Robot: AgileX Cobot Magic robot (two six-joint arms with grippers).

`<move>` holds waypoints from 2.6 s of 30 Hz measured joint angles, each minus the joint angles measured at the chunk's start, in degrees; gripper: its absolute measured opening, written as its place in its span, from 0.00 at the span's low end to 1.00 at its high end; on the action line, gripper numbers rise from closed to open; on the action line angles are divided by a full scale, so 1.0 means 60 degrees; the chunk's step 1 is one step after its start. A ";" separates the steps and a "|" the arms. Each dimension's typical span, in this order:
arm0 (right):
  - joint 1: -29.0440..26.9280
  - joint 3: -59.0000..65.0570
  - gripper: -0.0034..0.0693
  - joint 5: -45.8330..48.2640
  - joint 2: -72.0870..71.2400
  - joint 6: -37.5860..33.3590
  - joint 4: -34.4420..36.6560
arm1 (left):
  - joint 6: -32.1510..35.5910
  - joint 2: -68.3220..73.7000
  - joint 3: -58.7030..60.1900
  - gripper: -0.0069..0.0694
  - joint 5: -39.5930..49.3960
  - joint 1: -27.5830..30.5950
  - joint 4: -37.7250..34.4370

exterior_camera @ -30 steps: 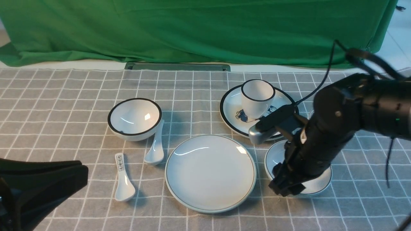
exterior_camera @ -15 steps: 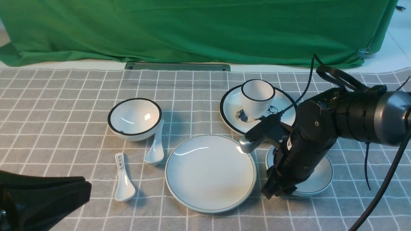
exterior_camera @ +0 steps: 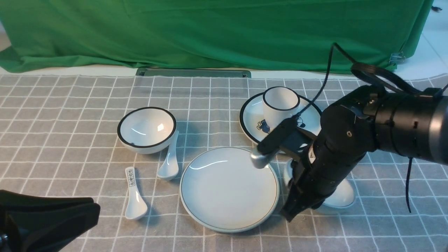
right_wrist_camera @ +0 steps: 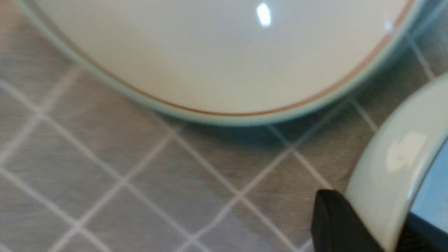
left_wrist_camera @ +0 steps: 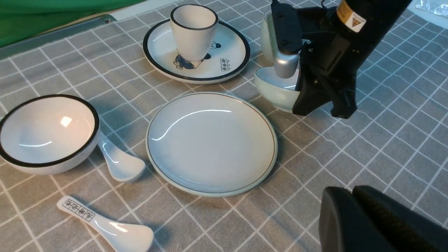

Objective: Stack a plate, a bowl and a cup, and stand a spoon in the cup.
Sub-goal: Use the right arm to grab a blue rice bowl, then use the right arm to put the blue rice bowl into the blue large plate in the middle, then use the right arm to grab a blue teacup

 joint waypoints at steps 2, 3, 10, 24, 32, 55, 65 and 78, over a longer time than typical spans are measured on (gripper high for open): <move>0.0455 -0.0386 0.17 0.0024 -0.0150 0.0089 0.0071 | 0.0008 0.0000 0.0000 0.11 0.0000 0.0000 0.0024; 0.0772 -0.0662 0.17 -0.0006 -0.0163 0.0127 0.0079 | 0.0008 0.0000 0.0000 0.11 0.0000 0.0000 0.0035; 0.1619 -0.2155 0.17 -0.0101 0.0826 0.0179 0.0138 | 0.0008 0.0000 0.0000 0.11 0.0000 0.0000 0.0086; 0.1676 -0.3031 0.17 -0.0396 0.2581 0.0359 -0.0290 | 0.0008 0.0000 0.0000 0.11 -0.0041 0.0000 0.0258; 0.1676 -0.3032 0.55 -0.0432 0.2763 0.0876 -0.0130 | 0.0008 0.0000 0.0000 0.11 -0.0072 0.0000 0.0269; -0.3280 -0.2969 0.64 0.2250 0.0680 -0.0404 -0.0221 | 0.0031 0.0000 0.0000 0.11 -0.0072 0.0000 0.0592; -0.4495 -0.3121 0.74 0.0836 0.1934 -0.1108 0.0765 | 0.0031 0.0000 0.0000 0.11 -0.0513 0.0000 0.0600; -0.4384 -0.3161 0.18 0.0658 0.2672 -0.1356 0.0734 | 0.0031 0.0000 0.0000 0.11 -0.0413 0.0000 0.0603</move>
